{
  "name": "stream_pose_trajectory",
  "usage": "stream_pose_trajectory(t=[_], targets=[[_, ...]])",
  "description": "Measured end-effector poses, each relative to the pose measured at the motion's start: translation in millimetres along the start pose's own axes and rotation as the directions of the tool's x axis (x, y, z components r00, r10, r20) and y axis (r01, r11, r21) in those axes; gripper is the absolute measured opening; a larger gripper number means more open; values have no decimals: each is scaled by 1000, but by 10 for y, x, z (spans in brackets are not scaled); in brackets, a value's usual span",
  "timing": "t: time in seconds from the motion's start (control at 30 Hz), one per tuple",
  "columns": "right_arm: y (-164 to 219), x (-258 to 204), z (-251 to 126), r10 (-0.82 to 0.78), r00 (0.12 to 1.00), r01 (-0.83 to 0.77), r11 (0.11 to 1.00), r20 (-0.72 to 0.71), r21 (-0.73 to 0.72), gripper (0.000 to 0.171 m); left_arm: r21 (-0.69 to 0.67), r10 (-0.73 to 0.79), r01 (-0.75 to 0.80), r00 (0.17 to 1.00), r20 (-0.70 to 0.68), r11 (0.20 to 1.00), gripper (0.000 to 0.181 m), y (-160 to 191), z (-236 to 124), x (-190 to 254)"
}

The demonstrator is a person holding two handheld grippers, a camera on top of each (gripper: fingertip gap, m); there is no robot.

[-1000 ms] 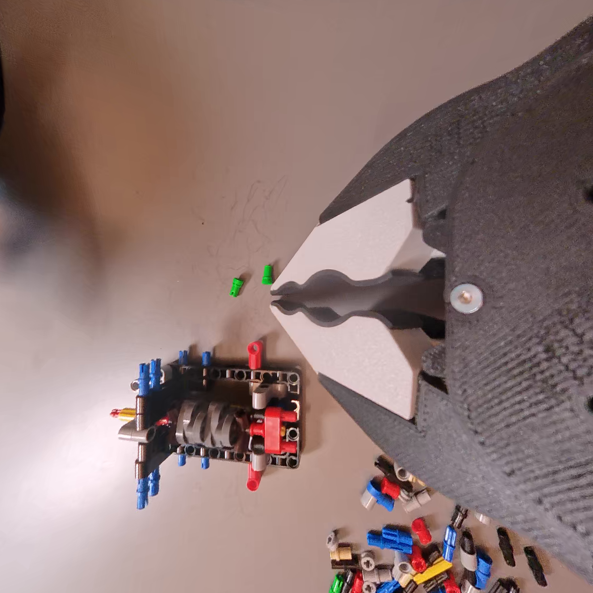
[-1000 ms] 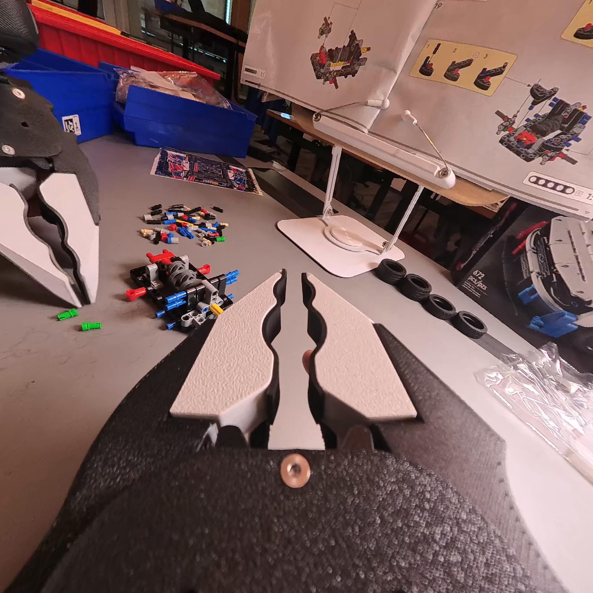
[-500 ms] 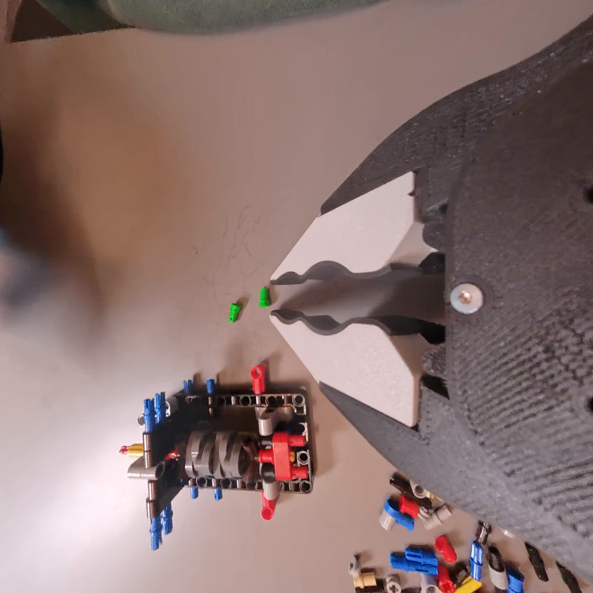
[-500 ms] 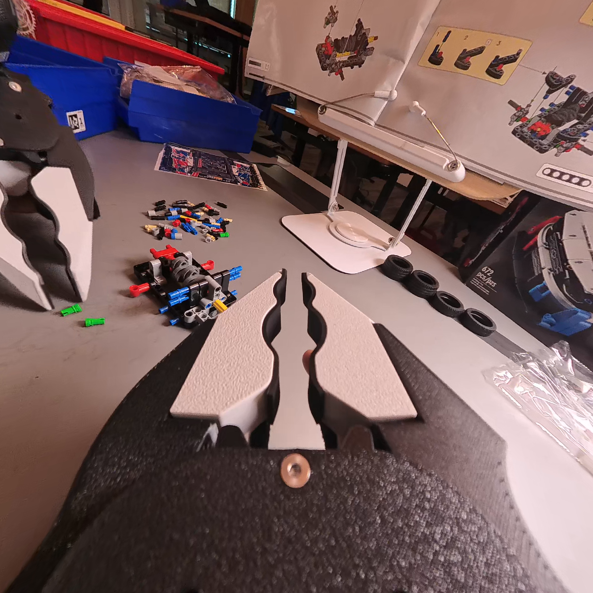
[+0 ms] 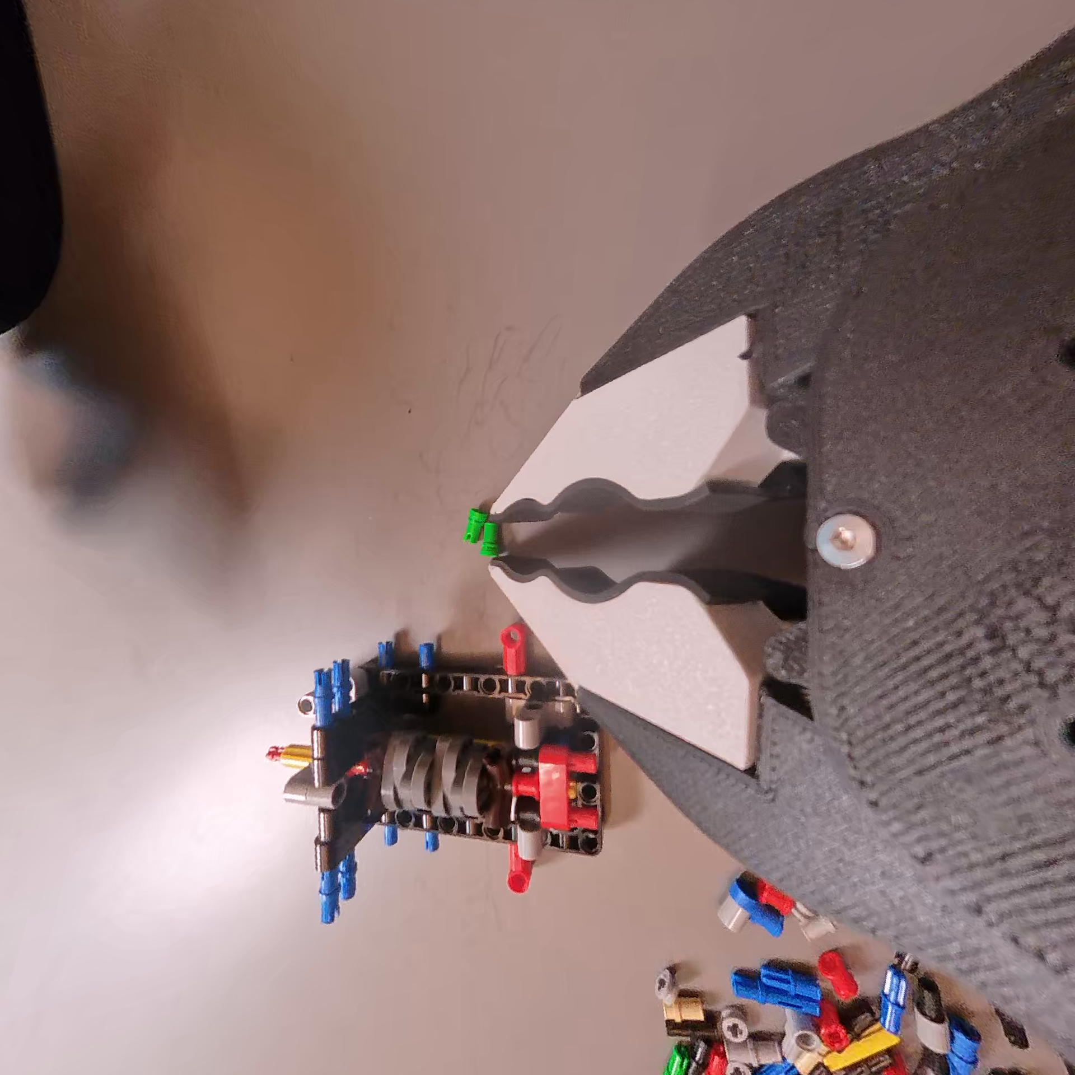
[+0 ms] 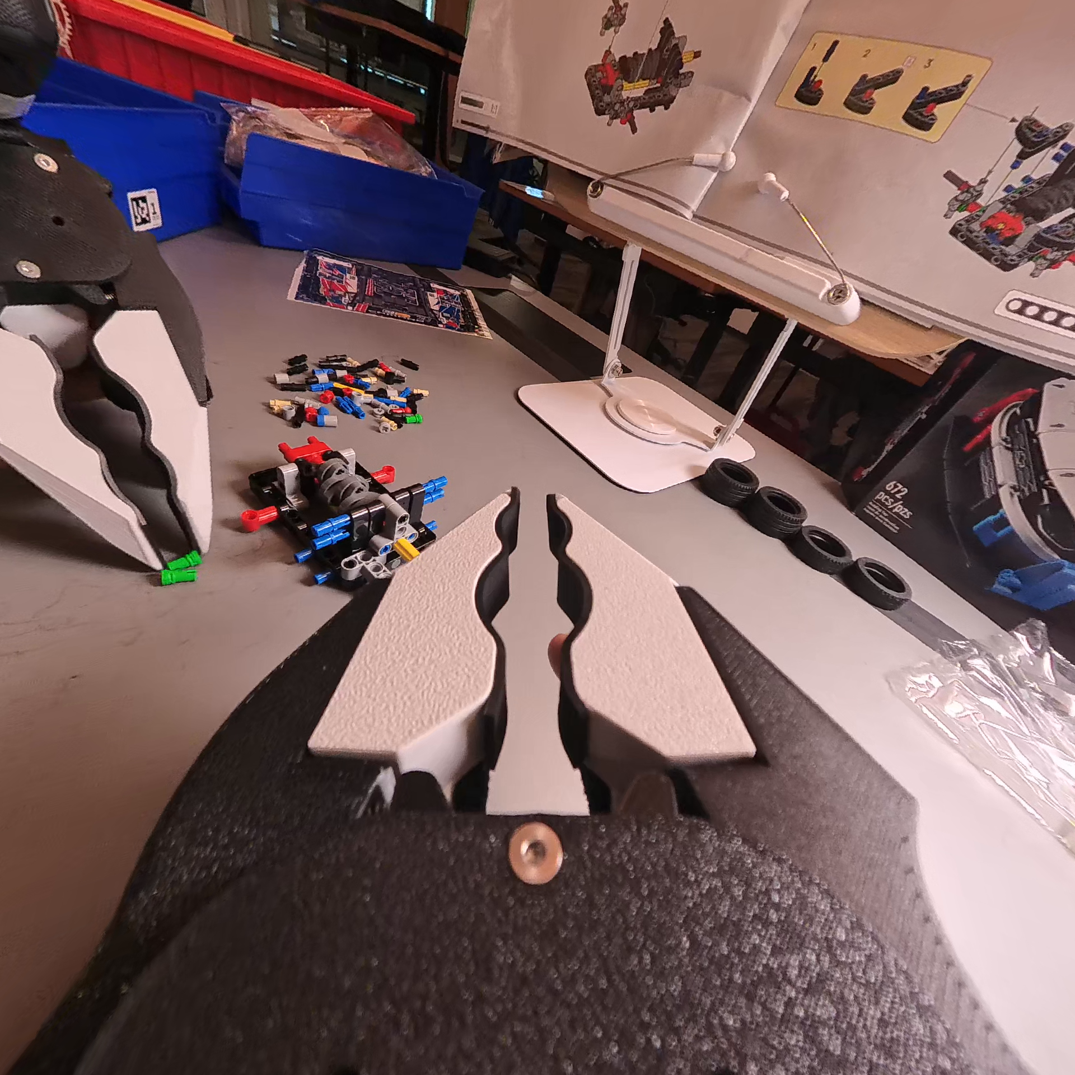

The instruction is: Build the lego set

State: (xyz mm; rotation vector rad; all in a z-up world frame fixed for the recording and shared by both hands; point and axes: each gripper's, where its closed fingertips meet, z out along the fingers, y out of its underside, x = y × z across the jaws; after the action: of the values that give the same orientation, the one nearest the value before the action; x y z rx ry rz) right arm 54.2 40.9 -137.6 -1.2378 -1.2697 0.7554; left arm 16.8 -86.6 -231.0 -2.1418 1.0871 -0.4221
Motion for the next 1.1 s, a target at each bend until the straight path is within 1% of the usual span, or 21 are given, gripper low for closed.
stream_pose_trajectory(t=[0.03, 0.1, 0.17, 0.27, 0.33, 0.5, 0.6, 0.63, 0.73, 0.8, 0.83, 0.9, 0.97, 1.0, 1.07, 1.1], targets=[[0, 3, -1, 0, 1000, 0, 1000, -1, 0, 8, 2, -3, 3, 1000, 4, 1000, 11, -4, 3, -11], [-4, 13, -6, 0, 1000, 0, 1000, -6, 1, 8, 2, -9, 9, 1000, 10, 1000, 18, -6, -5, -29], [-9, 27, -13, 1, 1000, -1, 1000, -11, 3, 7, 31, -23, 23, 1000, 5, 999, 23, -50, -41, -35], [-16, 40, -19, 5, 1000, -5, 1000, -14, 7, 7, 112, -44, 42, 999, 8, 993, 28, -166, -165, -75], [-15, 38, -17, 6, 1000, -6, 1000, -13, 7, 7, 191, -57, 50, 998, 29, 980, 31, -276, -298, -143], [-13, 33, -11, 9, 1000, -9, 1000, -12, 7, 8, 401, -160, 82, 973, 164, 912, 46, -512, -773, -519], [-35, 52, -21, 19, 1000, -19, 1000, -19, 16, 9, 467, -218, 72, 939, 267, 881, 50, -526, -1078, -770], [-45, 61, -27, 23, 999, -23, 1000, -23, 20, 10, 479, -235, 65, 923, 305, 875, 50, -515, -1192, -856], [-62, 94, -36, 49, 998, -48, 998, -32, 30, 13, 509, -305, 68, 865, 399, 858, 43, -456, -1589, -1117], [-74, 108, -40, 84, 996, -83, 996, -29, 36, 20, 554, -360, 72, 827, 432, 829, 37, -430, -1897, -1264], [-98, 119, -47, 107, 994, -105, 993, -30, 48, 25, 582, -391, 75, 809, 439, 809, 32, -420, -2050, -1329], [-168, 134, -71, 151, 988, -149, 986, -24, 79, 32, 641, -453, 82, 776, 440, 764, 28, -391, -2328, -1454], [-228, 164, -97, 191, 981, -187, 977, -29, 106, 32, 696, -515, 85, 738, 437, 713, 24, -341, -2580, -1583], [-249, 178, -111, 206, 978, -201, 973, -31, 117, 27, 722, -548, 88, 715, 434, 686, 22, -306, -2700, -1651], [-276, 179, -132, 228, 973, -223, 965, -22, 134, 4, 763, -604, 97, 677, 420, 639, 21, -234, -2912, -1775], [-277, 166, -133, 239, 971, -236, 962, -10, 135, 0, 770, -623, 105, 661, 419, 630, 21, -190, -2996, -1838]])
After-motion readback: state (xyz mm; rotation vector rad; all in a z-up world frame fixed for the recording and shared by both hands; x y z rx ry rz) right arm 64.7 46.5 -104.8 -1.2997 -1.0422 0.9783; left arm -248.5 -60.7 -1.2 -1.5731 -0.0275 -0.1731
